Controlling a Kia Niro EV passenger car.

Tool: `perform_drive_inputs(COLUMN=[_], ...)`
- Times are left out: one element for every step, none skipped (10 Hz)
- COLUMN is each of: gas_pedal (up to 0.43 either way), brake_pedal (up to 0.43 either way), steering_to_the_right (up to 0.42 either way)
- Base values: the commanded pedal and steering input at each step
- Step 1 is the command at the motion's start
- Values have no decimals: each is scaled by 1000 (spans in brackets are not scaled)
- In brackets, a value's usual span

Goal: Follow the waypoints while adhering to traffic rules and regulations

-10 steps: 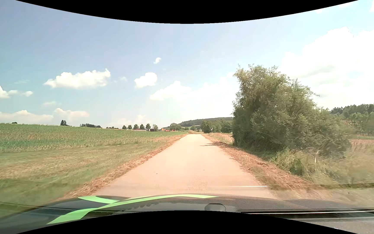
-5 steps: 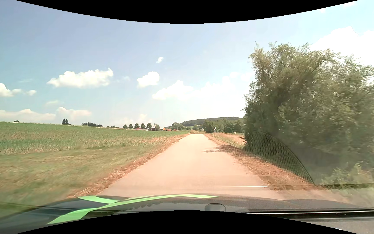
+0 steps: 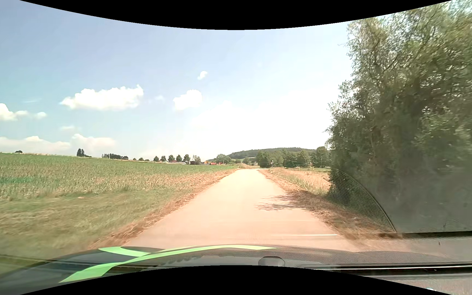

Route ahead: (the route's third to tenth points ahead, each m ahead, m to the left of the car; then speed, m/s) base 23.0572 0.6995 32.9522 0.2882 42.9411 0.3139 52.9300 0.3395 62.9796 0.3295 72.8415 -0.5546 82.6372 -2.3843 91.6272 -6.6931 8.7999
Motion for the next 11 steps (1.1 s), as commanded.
perform_drive_inputs(gas_pedal=[169,157,157,150,150,138,138,138,138,138,138], brake_pedal=[0,0,0,0,0,0,0,0,0,0,0], steering_to_the_right=[-2,-2,-2,-3,-3,-4,-6,-6,-6,-6,-6])
